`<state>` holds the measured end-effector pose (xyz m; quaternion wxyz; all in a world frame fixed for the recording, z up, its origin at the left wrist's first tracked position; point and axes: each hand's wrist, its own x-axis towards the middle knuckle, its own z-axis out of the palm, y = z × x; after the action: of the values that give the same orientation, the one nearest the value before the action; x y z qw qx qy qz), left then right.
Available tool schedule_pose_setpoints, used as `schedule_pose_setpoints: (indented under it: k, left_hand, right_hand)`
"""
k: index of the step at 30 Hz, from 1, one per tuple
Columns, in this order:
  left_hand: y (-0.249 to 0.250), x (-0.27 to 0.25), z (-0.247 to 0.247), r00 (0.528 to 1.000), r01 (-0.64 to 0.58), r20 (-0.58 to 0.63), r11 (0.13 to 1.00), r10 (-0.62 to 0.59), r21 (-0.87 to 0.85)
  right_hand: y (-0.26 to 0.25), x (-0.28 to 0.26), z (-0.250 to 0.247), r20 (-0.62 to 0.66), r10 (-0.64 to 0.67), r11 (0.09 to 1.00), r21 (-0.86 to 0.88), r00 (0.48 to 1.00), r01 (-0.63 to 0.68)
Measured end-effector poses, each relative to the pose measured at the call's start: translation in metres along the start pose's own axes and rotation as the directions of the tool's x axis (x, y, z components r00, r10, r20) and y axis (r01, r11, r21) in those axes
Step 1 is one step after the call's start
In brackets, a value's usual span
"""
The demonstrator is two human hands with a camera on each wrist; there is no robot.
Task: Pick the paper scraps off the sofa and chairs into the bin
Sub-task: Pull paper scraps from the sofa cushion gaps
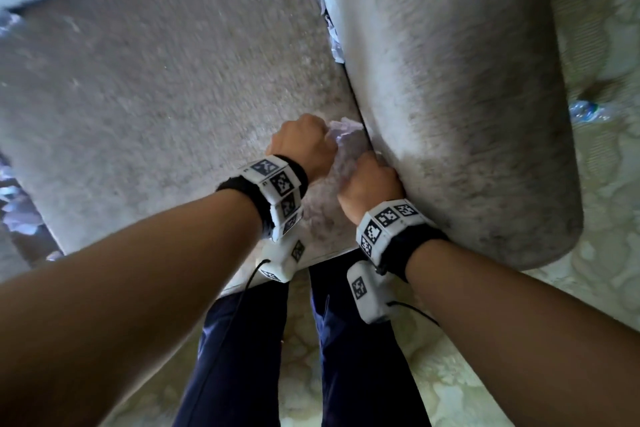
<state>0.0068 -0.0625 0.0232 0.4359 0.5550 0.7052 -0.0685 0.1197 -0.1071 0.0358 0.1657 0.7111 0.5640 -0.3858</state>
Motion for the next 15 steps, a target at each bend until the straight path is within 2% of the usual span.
schedule_pose_setpoints:
  k: [3, 7, 11, 15]
  left_hand:
    - [-0.004, -0.012, -0.022, 0.996, 0.056, -0.07, 0.998, -0.059, -0.042]
    - [-0.013, -0.017, -0.04, 0.98, 0.134, -0.119, 0.972, -0.159, -0.195]
    - [-0.018, -0.011, -0.049, 0.966, 0.111, -0.189, 0.942, -0.177, -0.315]
    - [-0.035, -0.002, -0.037, 0.951, 0.067, -0.244, 0.898, -0.19, -0.434]
  right_hand:
    - [-0.012, 0.005, -0.012, 0.005, 0.042, 0.999, 0.031, 0.999, -0.043]
    - [-0.03, 0.015, -0.028, -0.006, 0.058, 0.995, 0.083, 0.998, -0.057]
    - [-0.049, 0.031, -0.04, -0.048, 0.005, 0.999, 0.039, 0.999, -0.003]
    - [-0.068, 0.052, -0.04, -0.106, -0.019, 1.0, 0.005, 0.994, 0.019]
